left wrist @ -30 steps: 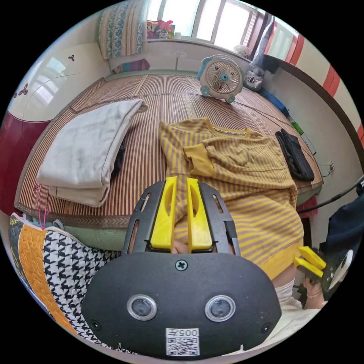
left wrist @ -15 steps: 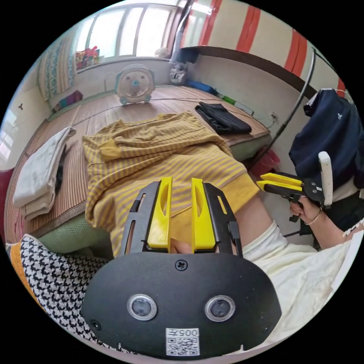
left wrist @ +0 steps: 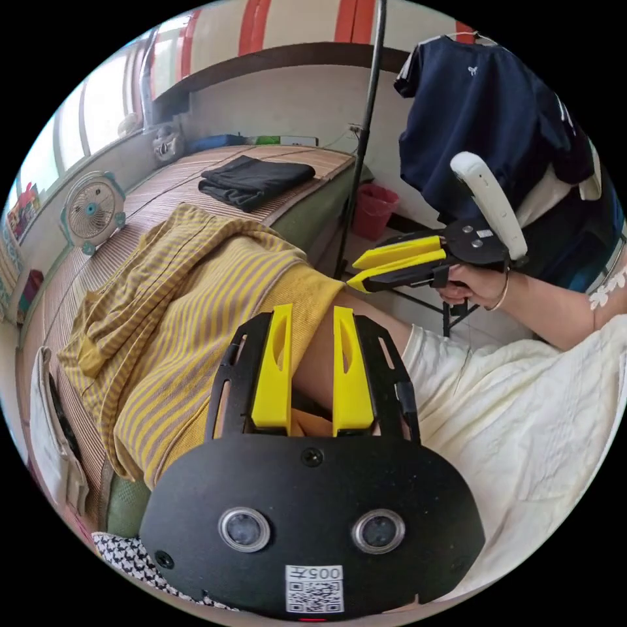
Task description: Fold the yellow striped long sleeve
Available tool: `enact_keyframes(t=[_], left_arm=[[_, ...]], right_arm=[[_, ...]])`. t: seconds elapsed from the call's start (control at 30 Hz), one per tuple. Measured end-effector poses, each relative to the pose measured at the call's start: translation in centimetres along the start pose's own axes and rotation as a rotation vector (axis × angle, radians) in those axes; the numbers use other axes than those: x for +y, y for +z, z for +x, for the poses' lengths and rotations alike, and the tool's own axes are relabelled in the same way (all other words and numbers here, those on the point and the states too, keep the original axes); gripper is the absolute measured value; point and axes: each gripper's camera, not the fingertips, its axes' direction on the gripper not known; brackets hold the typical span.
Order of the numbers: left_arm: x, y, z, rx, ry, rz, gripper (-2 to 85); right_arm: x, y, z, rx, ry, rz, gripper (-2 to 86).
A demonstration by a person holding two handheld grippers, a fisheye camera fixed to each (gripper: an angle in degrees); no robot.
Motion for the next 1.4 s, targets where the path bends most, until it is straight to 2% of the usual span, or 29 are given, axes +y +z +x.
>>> enact_keyframes(t=[0.23, 0.5, 0.73, 1.0, 1.23, 1.4], left_arm=[[0.8, 0.9, 1.3, -0.052, -0.008, -0.015, 8.5], [1.4, 1.1, 1.0, -0.018, -0.063, -0.015, 8.3], [2.2, 0.8, 0.0, 0.042, -0.143, 0.009, 8.1], [2.4, 0.5, 0.3, 0.024, -0.139, 0.010, 7.9], [2.6, 0.1, -0.1, 0.038, -0.144, 0.008, 7.8], [2.7, -0.2, -0.2, 0.031, -0.147, 0.006, 7.8]], right_arm=[[0.2, 1.6, 1.3, -0.062, 0.052, -0.033, 8.1], [0.3, 2.8, 3.0, -0.109, 0.055, 0.007, 7.8], [0.1, 3.6, 3.2, -0.075, 0.029, 0.025, 6.9], [0.1, 4.8, 2.5, -0.015, 0.032, 0.051, 7.5], [-0.8, 7.7, 1.1, 0.094, 0.028, 0.001, 5.6], [-0.5, 8.5, 2.0, 0.051, 0.097, -0.003, 5.4]])
